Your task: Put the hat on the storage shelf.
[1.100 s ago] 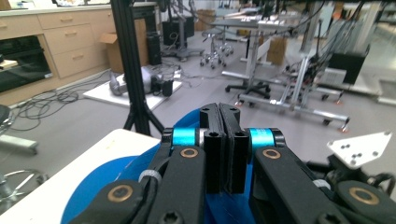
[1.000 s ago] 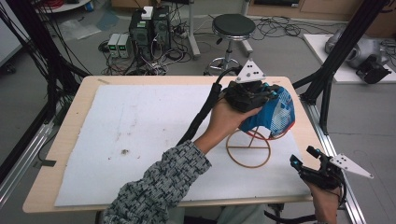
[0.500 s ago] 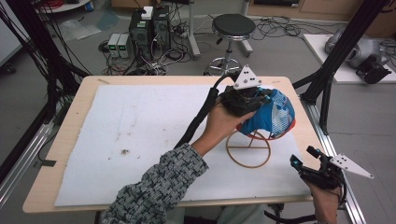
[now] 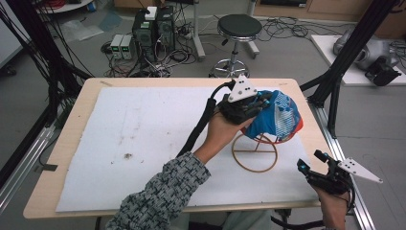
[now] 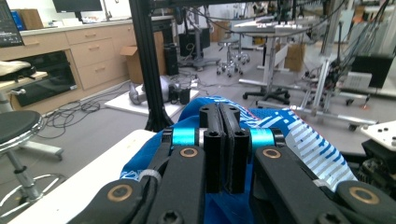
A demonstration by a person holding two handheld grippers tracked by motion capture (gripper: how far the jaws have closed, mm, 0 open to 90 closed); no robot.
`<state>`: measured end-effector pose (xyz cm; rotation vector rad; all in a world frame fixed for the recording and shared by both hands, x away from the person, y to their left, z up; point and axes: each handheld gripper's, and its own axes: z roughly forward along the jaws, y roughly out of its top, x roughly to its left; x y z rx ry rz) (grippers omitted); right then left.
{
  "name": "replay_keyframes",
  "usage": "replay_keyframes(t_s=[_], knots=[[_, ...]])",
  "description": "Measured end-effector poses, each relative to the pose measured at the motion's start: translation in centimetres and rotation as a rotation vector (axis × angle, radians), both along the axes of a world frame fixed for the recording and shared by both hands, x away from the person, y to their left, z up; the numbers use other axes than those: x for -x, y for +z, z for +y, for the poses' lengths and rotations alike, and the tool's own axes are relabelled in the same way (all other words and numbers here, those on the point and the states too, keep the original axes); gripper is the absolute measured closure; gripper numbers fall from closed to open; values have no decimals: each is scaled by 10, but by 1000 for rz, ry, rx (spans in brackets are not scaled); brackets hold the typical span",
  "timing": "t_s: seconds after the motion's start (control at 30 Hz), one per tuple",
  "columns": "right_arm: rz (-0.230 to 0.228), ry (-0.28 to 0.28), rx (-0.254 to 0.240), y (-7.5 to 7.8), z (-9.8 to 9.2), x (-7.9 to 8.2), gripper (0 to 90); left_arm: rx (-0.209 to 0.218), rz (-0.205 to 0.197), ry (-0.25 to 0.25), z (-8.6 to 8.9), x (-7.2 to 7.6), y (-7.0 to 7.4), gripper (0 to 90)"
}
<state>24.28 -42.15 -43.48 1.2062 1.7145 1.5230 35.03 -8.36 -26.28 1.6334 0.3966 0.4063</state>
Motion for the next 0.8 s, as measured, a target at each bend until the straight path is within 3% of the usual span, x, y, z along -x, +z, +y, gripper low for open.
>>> replay_keyframes(t_s=[0.27,0.57,0.7,0.8], knots=[[4,0,1,0,0,0,124,20,8,-10,0,7,-8,880],[4,2,6,0,1,0,124,32,-41,17,2,11,-14,869],[2,3,5,0,0,0,124,44,-49,27,2,8,-17,826],[2,2,1,0,0,0,124,51,-40,24,3,7,-19,746]])
